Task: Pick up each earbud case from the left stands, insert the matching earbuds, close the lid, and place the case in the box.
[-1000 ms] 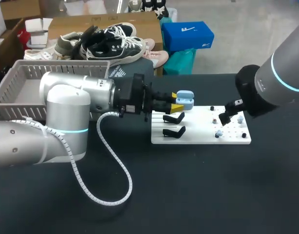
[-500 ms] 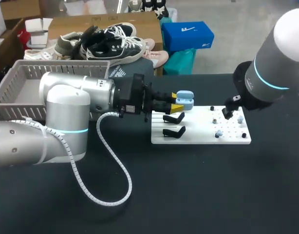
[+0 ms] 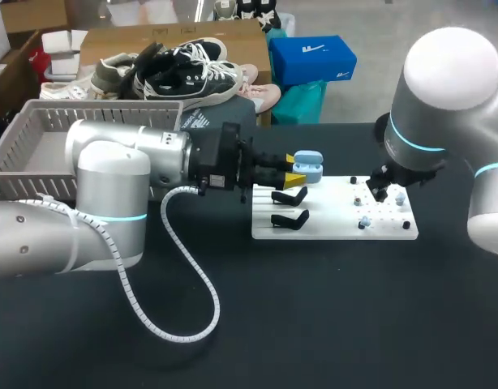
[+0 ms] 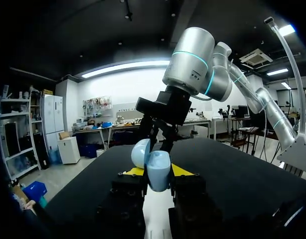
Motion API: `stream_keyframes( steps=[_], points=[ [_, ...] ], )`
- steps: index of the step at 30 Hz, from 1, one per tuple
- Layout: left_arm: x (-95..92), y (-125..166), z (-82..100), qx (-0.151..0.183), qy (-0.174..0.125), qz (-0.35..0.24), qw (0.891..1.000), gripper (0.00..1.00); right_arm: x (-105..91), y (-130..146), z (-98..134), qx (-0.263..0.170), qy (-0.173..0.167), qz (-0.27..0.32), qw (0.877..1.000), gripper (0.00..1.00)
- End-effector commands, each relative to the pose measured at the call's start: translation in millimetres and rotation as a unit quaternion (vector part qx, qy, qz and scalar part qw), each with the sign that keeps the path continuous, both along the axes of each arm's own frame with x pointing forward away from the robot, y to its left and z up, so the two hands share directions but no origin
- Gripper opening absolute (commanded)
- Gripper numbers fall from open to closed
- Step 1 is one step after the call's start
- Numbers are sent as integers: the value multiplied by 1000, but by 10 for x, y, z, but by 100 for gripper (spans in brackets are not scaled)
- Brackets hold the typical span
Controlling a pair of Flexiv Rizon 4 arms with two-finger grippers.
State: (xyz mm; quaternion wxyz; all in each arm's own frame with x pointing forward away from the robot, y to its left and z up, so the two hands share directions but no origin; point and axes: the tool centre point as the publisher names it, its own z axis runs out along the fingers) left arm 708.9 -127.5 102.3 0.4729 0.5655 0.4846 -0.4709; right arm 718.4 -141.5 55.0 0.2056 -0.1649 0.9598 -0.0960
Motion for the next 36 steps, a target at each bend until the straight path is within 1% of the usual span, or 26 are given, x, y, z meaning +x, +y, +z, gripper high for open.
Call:
stream_keyframes(
  steps=[1,2,4,5,6,11,20,27,33,36],
  points=[
    [-13,-4,-3,0,-1,3,1000,0,112,-6,-103,-7,16,-7,1000,75],
    [-13,-4,-3,0,-1,3,1000,0,114,-24,-121,-8,18,-9,1000,73],
    [-13,-4,-3,0,-1,3,1000,0,122,-69,-153,-10,21,-12,1000,71],
    [-13,-4,-3,0,-1,3,1000,0,120,-87,-162,-11,22,-14,1000,56],
    [-13,-4,-3,0,-1,3,1000,0,117,-102,-168,-12,23,-15,1000,49],
    [-13,-4,-3,0,-1,3,1000,0,91,-144,-176,-12,24,-18,999,49],
    [-13,-4,-3,0,-1,3,1000,0,78,-198,-247,-10,31,-21,999,48],
    [-13,-4,-3,0,-1,3,1000,0,92,-177,-289,-10,36,-18,999,47],
    [-13,-4,-3,0,-1,3,1000,0,109,-169,-314,-10,39,-16,999,44],
    [-13,-4,-3,0,-1,3,1000,0,123,-166,-316,-11,40,-15,999,38]
  ],
)
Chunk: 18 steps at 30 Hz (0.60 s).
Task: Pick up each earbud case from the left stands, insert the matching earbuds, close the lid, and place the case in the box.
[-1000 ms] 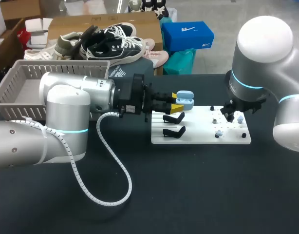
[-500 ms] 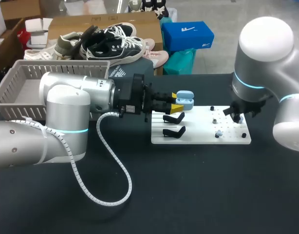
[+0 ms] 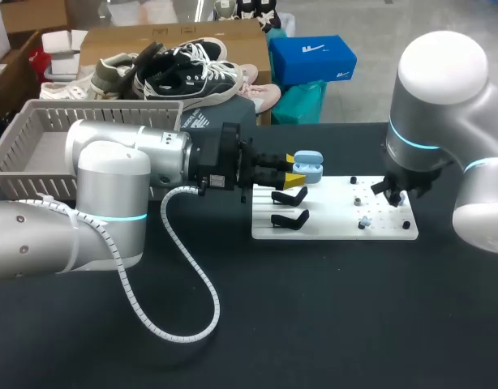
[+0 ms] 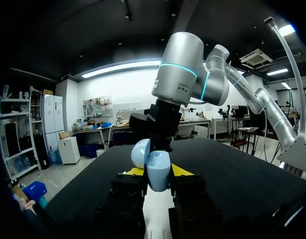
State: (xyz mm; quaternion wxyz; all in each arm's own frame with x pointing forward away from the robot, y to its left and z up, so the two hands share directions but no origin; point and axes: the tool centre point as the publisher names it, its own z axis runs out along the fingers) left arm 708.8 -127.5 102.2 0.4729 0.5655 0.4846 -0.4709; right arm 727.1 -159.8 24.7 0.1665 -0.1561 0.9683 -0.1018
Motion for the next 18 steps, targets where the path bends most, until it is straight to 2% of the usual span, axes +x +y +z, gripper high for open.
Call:
stream_keyframes(
  steps=[1,18],
  points=[
    [-13,-4,-3,0,-1,3,1000,0,40,23,-14,-2,3,0,1000,39],
    [-13,-4,-3,0,-1,3,1000,0,59,41,-44,-3,11,0,1000,27]
  ],
)
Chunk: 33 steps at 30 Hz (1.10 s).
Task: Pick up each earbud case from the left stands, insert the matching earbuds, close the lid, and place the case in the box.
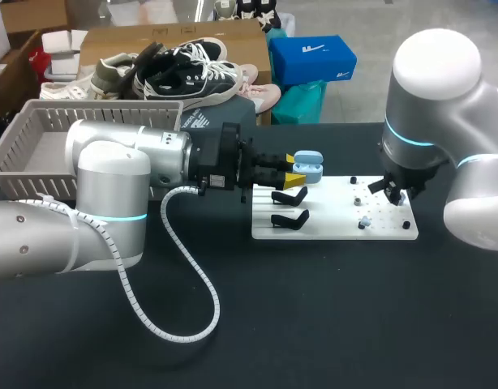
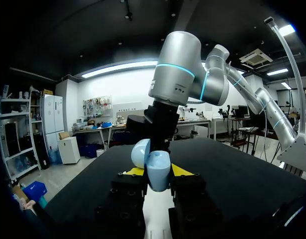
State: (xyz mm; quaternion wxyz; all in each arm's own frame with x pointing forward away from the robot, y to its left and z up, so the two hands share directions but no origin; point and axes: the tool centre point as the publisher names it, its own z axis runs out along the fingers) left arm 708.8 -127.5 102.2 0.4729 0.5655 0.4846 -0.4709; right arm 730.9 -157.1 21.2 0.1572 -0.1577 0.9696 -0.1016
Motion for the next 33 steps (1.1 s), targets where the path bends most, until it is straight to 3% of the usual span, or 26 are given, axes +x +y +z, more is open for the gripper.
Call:
stream_keyframes(
  steps=[1,6,10,15,18,31,33],
  points=[
    [-13,-4,-2,0,-1,3,1000,0,20,13,-10,-1,2,-1,1000,24],
    [-13,-4,-2,0,-1,3,1000,0,10,10,-23,-2,3,-2,1000,24],
    [-13,-4,-2,0,-1,3,1000,0,-3,0,-32,-2,4,-4,1000,39],
    [-13,-4,-2,0,-1,3,1000,0,-16,-8,-41,-1,5,-5,1000,44],
    [-13,-4,-2,0,-1,3,1000,0,-36,-12,-36,-1,6,-5,1000,37],
    [-13,-4,-2,0,-1,3,1000,0,-50,-25,-57,-5,8,-7,1000,31],
    [-13,-4,-2,0,-1,3,1000,0,-50,-25,-58,-5,8,-7,1000,25]
  ],
)
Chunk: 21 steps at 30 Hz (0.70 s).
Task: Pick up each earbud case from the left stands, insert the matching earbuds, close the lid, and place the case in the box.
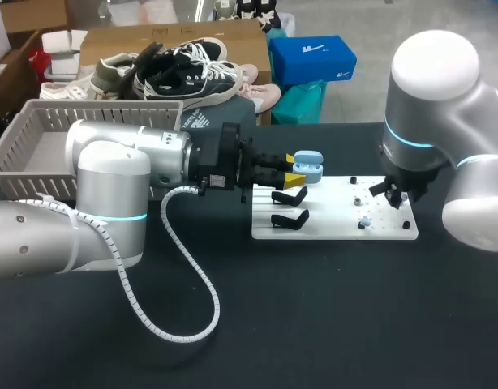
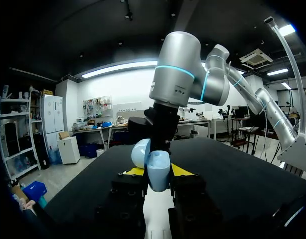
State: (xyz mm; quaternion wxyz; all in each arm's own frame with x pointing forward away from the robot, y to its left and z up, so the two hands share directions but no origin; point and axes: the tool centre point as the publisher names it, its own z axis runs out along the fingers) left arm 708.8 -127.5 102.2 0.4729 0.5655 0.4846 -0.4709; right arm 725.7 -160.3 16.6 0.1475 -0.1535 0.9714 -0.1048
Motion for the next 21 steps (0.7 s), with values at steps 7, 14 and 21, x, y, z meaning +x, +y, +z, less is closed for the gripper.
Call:
stream_keyframes(
  steps=[7,14,21],
  points=[
    [-13,-4,-3,0,-1,3,1000,0,2,10,-10,-2,1,1,1000,0],
    [-13,-4,-3,0,-1,3,1000,0,-8,2,-7,-2,2,1,1000,0],
    [-13,-4,-3,0,-1,3,1000,0,-44,-1,51,1,-4,-3,1000,0]
  ],
)
